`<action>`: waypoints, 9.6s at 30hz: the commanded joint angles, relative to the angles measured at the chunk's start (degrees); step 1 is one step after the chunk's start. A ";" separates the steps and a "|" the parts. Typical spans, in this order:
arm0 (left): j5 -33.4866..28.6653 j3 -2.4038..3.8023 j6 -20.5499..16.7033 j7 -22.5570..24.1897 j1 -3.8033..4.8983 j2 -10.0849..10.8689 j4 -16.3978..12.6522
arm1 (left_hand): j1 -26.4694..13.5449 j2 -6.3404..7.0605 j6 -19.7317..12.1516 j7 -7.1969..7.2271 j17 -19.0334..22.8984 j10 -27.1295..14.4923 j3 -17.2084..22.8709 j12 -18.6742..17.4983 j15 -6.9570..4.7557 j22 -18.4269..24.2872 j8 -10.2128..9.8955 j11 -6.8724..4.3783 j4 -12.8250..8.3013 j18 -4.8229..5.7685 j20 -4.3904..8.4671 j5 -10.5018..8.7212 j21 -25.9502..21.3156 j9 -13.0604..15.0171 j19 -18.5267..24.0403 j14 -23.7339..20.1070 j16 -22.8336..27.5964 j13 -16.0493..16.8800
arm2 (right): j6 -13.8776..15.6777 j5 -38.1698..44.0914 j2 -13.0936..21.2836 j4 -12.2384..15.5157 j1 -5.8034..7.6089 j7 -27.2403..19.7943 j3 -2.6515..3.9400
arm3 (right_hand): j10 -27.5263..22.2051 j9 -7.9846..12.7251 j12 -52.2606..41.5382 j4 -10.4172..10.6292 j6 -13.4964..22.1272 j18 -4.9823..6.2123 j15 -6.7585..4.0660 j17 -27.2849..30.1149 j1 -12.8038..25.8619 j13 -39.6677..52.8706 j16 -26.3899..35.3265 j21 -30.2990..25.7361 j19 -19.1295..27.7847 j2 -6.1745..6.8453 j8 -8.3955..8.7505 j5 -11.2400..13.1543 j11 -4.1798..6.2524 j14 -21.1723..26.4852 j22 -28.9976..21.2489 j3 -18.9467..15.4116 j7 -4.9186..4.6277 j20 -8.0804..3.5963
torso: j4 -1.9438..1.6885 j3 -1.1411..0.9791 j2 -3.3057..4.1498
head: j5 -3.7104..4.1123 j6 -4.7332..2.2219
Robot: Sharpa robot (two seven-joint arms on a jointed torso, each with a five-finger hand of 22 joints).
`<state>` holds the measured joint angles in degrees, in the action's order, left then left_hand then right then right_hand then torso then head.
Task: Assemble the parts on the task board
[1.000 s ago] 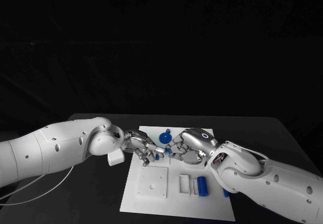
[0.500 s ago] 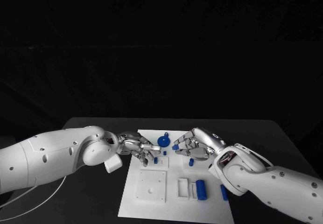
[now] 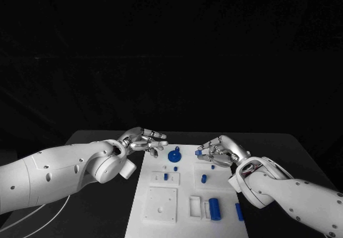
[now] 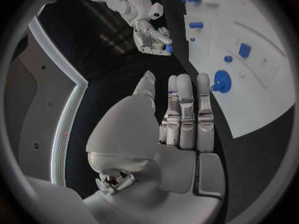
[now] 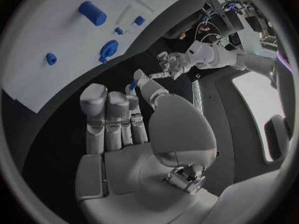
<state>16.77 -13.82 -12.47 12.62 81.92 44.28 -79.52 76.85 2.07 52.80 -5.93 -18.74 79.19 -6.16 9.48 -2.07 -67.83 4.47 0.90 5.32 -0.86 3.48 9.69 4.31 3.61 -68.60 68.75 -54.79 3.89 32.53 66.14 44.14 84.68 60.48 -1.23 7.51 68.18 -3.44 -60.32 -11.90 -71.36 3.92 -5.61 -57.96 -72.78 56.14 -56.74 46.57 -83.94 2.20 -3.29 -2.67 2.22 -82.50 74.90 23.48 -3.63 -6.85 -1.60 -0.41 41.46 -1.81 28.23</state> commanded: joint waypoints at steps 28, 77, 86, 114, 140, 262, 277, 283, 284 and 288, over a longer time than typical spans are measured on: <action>-1.39 0.03 4.60 -5.78 -0.69 -4.16 0.80 | -10.70 -4.50 9.60 3.05 -3.84 -0.66 -5.35 10.19 -1.27 -8.18 7.20 -1.28 2.57 0.81 1.07 5.46 1.01 21.98 -1.89 0.15 -8.43 1.48 | -0.24 -4.57 -2.68 0.84 -0.06 -0.30 2.40 | 0.10 -0.35 0.23 -0.38 -2.30 0.19 -0.02 0.19 0.58 0.09 0.01 -0.28 -2.69 -0.88 -0.35 -0.37 -0.10 -0.22 5.65 0.40 0.58 0.04 | -0.05 -0.02 0.08 | 1.87 0.67; -2.90 0.07 7.25 -5.53 -1.11 -6.54 1.67 | -11.36 -8.15 6.58 1.72 -2.70 -3.25 -4.61 11.13 -0.64 -8.16 7.20 -0.34 1.88 0.14 0.41 3.04 2.21 15.13 -1.23 -0.52 -10.13 0.52 | -4.40 -11.42 -4.96 2.08 -0.06 1.26 2.59 | -0.27 -0.35 0.01 -1.25 -2.04 0.43 0.07 0.50 0.87 0.33 0.18 -0.67 -2.47 -1.70 -0.36 -0.53 -0.21 0.05 5.60 -0.40 0.50 0.20 | -0.05 -0.02 0.08 | 1.07 1.17; -3.04 0.07 7.23 -5.06 -1.11 -6.59 1.74 | -8.85 -9.77 7.25 2.08 -2.80 -2.93 -3.90 11.00 -0.84 -8.23 7.56 -0.61 0.29 0.20 0.56 7.00 2.48 15.07 -1.33 -0.36 -10.40 0.54 | -4.50 -11.29 -5.07 2.04 -0.06 1.31 2.56 | -0.27 -0.35 0.01 -1.25 -2.04 0.43 0.07 0.50 0.87 0.33 0.18 -0.67 -2.47 -1.70 -0.36 -0.53 -0.21 0.05 5.60 -0.40 0.50 0.20 | -0.05 -0.04 0.08 | 0.88 1.07; -3.52 0.07 7.51 -5.15 -1.12 -6.39 1.82 | -6.79 -9.41 4.41 4.81 -3.93 -2.04 -3.78 14.18 -2.05 -8.36 19.35 -2.21 -0.93 0.86 1.72 18.34 6.01 32.44 -0.81 -0.32 -13.57 2.11 | -5.02 -11.65 -5.02 1.74 -0.06 1.60 2.55 | -0.32 -0.35 -0.02 -1.51 -2.03 0.45 0.08 0.69 0.95 0.36 0.25 -0.80 -2.39 -1.93 -0.35 -0.52 -0.21 0.13 5.56 -0.68 0.50 0.22 | -0.03 -0.04 0.10 | 1.15 1.48; -3.36 0.08 9.78 -6.66 -1.13 -6.35 1.73 | -6.68 -7.07 2.02 5.57 -3.17 -4.72 0.74 20.14 -2.37 -8.26 23.55 -2.65 3.07 0.86 1.95 28.04 10.47 44.33 1.01 -1.27 -17.31 4.44 | -5.41 -12.40 -4.97 2.11 -0.07 1.62 2.54 | -0.34 -0.35 -0.05 -1.69 -1.99 0.47 0.09 0.76 0.98 0.42 0.26 -0.87 -2.34 -2.11 -0.35 -0.48 -0.23 0.19 5.54 -0.83 0.48 0.22 | -0.06 -0.01 0.07 | 1.30 1.81; 42.60 -0.01 4.42 -47.87 1.10 -5.00 -1.85 | -11.74 -0.71 12.92 6.15 -6.02 6.89 22.98 12.29 -4.97 -8.24 13.23 -4.97 -16.91 -0.79 4.70 42.20 24.93 45.76 0.37 6.60 -15.93 7.59 | -2.29 -10.46 1.81 -10.99 4.95 -4.79 2.82 | -7.03 -0.13 4.09 1.54 10.76 2.26 2.00 5.83 0.02 -11.79 2.16 -12.43 -1.65 -1.48 -0.24 -20.09 -2.50 3.66 3.87 -25.48 -2.50 2.20 | 0.01 -0.14 0.01 | -0.39 5.67; 44.18 0.00 4.63 -48.00 -0.21 -6.73 -1.39 | -11.89 -0.71 13.20 6.19 -6.32 7.02 23.12 12.63 -5.06 -8.23 12.86 -5.07 -17.14 -0.81 4.77 42.08 25.10 45.56 0.18 6.99 -15.85 7.80 | -2.53 -10.36 1.44 -10.70 4.95 -4.69 3.01 | -7.04 -0.13 4.09 1.29 10.74 2.26 2.01 5.84 0.22 -11.83 2.17 -12.44 -1.63 -1.48 -0.24 -20.16 -2.50 3.67 3.86 -25.11 -2.50 2.20 | 0.03 -0.16 -0.05 | -0.16 6.59; 44.37 0.00 5.41 -47.86 -0.52 -7.10 -1.07 | -11.89 -0.78 13.25 6.15 -6.51 6.95 23.09 12.66 -5.03 -8.23 12.64 -5.04 -17.21 -0.79 4.75 41.71 25.15 45.47 0.25 6.98 -15.74 7.85 | -2.59 -10.35 1.34 -10.68 4.95 -4.67 3.03 | -7.04 -0.13 4.09 1.29 10.74 2.26 2.01 5.84 0.22 -11.83 2.17 -12.44 -1.63 -1.48 -0.24 -20.16 -2.50 3.67 3.86 -25.11 -2.50 2.20 | 0.02 -0.16 -0.01 | -0.12 6.92; 44.40 0.01 5.49 -47.83 -0.57 -7.15 -1.06 | -11.89 -0.78 13.25 6.15 -6.51 6.95 23.09 12.66 -5.03 -8.23 12.64 -5.04 -17.21 -0.79 4.75 41.71 25.15 45.47 0.25 6.98 -15.74 7.85 | -2.60 -10.35 1.31 -10.68 4.95 -4.67 3.04 | -7.04 -0.13 4.09 1.29 10.74 2.26 2.01 5.84 0.22 -11.83 2.17 -12.44 -1.63 -1.48 -0.24 -20.16 -2.50 3.67 3.86 -25.11 -2.50 2.20 | 0.03 -0.17 0.00 | -0.12 6.87; 44.73 0.01 5.71 -47.72 -0.70 -7.23 -1.18 | -11.89 -0.78 13.25 6.15 -6.51 6.95 23.09 12.66 -5.03 -8.23 12.64 -5.04 -17.21 -0.79 4.75 41.71 25.15 45.47 0.25 6.98 -15.74 7.85 | -2.64 -10.35 1.26 -10.71 4.95 -4.67 3.05 | -7.04 -0.13 4.09 1.29 10.74 2.26 2.01 5.84 0.22 -11.83 2.17 -12.44 -1.63 -1.48 -0.24 -20.16 -2.50 3.67 3.86 -25.11 -2.50 2.20 | 0.04 -0.17 -0.03 | -0.07 7.08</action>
<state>60.62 -13.84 -7.51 -35.16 81.28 37.18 -80.54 64.79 1.82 64.60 -1.00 -25.22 84.02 8.38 21.97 -7.06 -74.92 17.30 -3.91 -3.12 -0.87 8.19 51.61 29.15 49.13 -67.99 75.26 -70.73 11.69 30.22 55.18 45.46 73.89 65.40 -5.28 10.51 61.24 -3.60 -55.88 -10.72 -60.18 5.70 -3.28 -52.10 -73.12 44.36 -54.32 33.97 -83.94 0.64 -3.77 -22.64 -0.62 -78.71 74.90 -1.82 -6.20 -4.60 -1.58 -0.56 41.43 -1.90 35.19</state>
